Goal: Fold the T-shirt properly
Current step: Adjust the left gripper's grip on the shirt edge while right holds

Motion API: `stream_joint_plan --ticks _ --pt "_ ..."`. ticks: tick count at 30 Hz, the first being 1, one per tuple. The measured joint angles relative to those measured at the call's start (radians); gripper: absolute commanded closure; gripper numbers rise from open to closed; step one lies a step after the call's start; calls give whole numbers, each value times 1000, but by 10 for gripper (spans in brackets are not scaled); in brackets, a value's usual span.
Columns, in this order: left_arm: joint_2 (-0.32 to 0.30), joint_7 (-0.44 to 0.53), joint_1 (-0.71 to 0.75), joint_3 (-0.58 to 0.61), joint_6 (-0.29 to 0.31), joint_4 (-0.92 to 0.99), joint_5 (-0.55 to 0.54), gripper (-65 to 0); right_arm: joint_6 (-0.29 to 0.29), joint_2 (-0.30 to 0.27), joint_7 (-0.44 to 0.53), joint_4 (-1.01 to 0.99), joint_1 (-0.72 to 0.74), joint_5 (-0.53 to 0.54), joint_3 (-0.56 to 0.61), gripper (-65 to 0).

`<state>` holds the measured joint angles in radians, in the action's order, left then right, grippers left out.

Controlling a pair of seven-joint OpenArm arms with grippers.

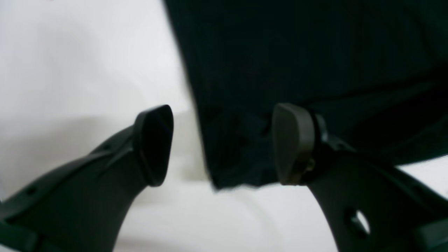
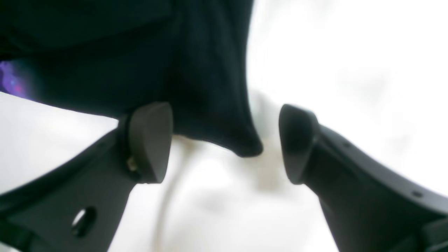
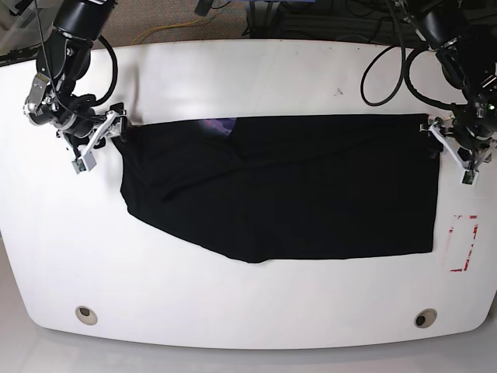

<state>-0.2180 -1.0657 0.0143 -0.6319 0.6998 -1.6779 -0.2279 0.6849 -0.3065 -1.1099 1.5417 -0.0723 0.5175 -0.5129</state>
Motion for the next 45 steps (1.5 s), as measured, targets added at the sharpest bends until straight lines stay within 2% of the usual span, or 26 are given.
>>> stream_joint_plan --ticks 5,8,12,19,20,25,29,33,37,41,45 --pt "-4 -71 0 -140 0 -5 -96 -417 0 13 30 -73 10 -13 -1 -445" --pt "-7 -98 3 -158 0 -6 -103 -440 0 18 56 -90 11 3 -2 -445" --pt "-16 -154 35 -96 -2 -47 -109 -458 0 27 62 -91 12 6 2 -445" --pt "-41 -153 165 50 -2 -201 -115 -456 0 27 63 -91 10 7 2 -445" --pt "-44 -154 184 80 -2 -203 -114 -444 0 27 63 -91 10 7 2 -445" --pt "-70 -154 209 149 -2 -203 -109 -285 0 27 63 -92 10 6 2 -445" --pt "-73 -154 214 172 -2 -197 -110 -244 0 27 63 -92 10 7 2 -445" --pt "-72 -149 201 183 -2 -153 -65 -244 0 34 64 -92 11 7 -3 -445" --pt "-75 -169 134 238 -3 -81 47 -244 0 49 78 -92 11 10 -4 -445" --pt "-65 -136 65 286 -2 -33 44 -244 4 54 79 -92 10 14 -5 -445" --pt "-61 -149 -23 290 2 44 104 -244 4 56 78 -92 10 13 -4 -445"
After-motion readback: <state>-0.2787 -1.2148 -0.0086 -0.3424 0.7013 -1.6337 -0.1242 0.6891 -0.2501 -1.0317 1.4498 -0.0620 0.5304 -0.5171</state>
